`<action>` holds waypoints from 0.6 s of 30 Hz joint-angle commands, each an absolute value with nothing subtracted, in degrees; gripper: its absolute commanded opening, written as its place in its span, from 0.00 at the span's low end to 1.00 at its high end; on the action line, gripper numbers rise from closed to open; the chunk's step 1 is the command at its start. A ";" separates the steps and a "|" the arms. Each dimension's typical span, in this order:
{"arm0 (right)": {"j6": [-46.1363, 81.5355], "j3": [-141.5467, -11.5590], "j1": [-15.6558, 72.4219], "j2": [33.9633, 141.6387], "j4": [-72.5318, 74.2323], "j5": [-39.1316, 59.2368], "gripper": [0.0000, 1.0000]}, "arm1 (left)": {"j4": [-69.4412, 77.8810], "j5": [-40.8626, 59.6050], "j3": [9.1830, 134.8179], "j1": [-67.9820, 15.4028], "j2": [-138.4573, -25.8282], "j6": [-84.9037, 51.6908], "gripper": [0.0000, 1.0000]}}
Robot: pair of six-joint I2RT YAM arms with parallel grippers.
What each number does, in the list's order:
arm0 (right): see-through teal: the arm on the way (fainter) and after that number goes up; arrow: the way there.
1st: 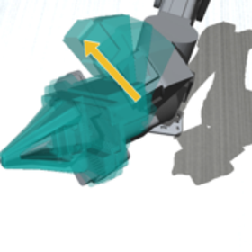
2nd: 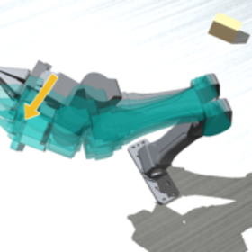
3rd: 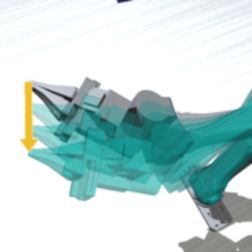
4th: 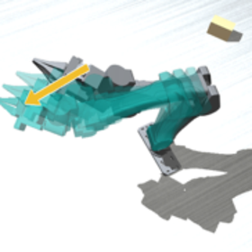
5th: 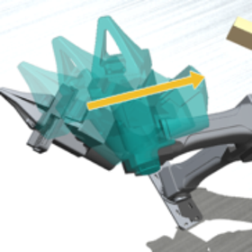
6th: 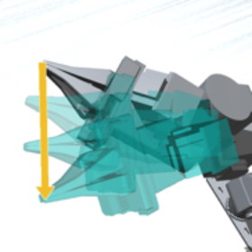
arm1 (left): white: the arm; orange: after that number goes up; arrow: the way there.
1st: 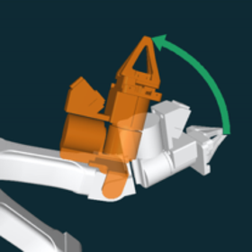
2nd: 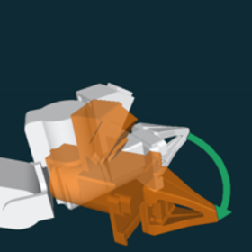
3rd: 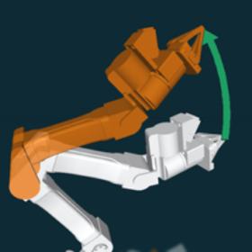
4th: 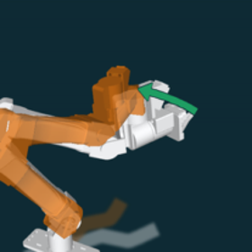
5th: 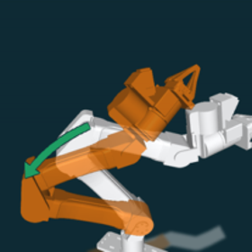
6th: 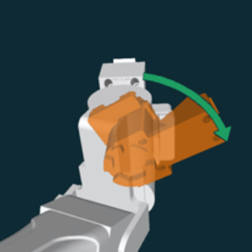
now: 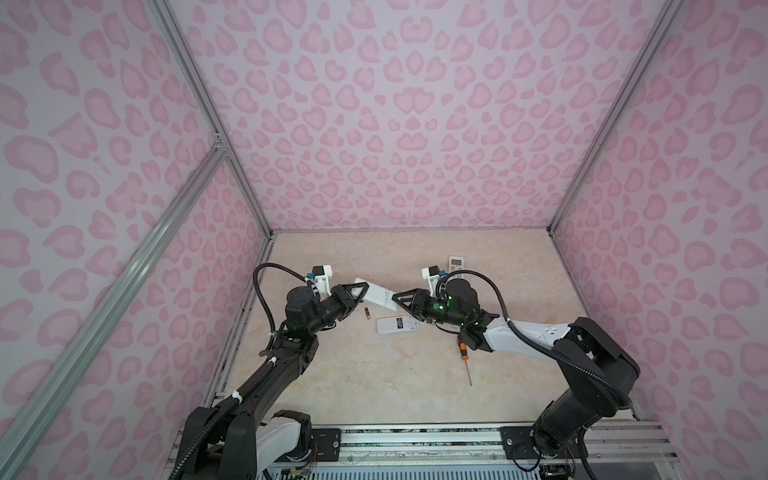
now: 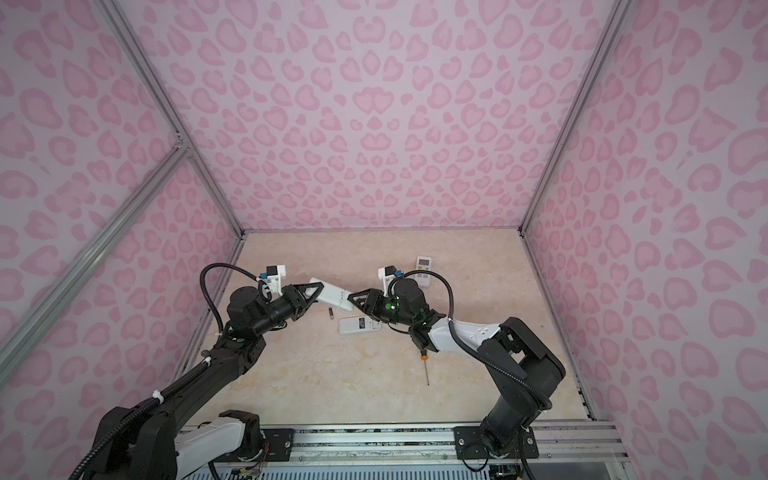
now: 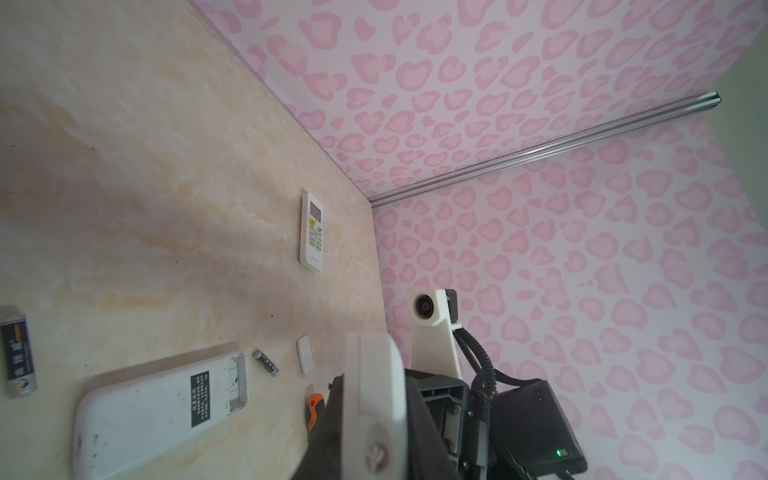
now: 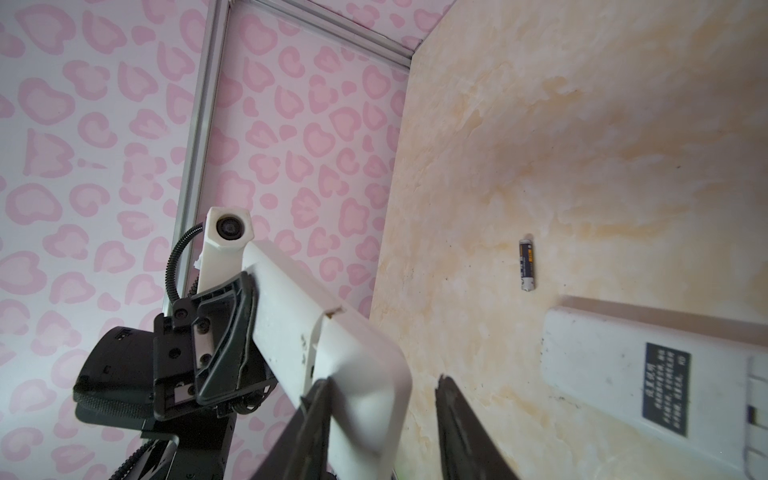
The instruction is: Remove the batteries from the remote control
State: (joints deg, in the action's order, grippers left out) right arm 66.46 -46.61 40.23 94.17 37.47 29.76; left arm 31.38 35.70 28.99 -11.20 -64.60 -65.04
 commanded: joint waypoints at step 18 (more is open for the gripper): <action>66.07 -46.43 39.75 93.10 35.21 30.06 0.20 | 34.24 36.99 29.52 -10.83 -64.60 -64.04 0.04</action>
State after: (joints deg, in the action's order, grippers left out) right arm 66.83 -46.48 39.75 93.03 37.45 30.37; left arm 30.89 35.53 28.99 -10.85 -64.64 -64.18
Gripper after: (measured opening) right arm 0.201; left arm 0.194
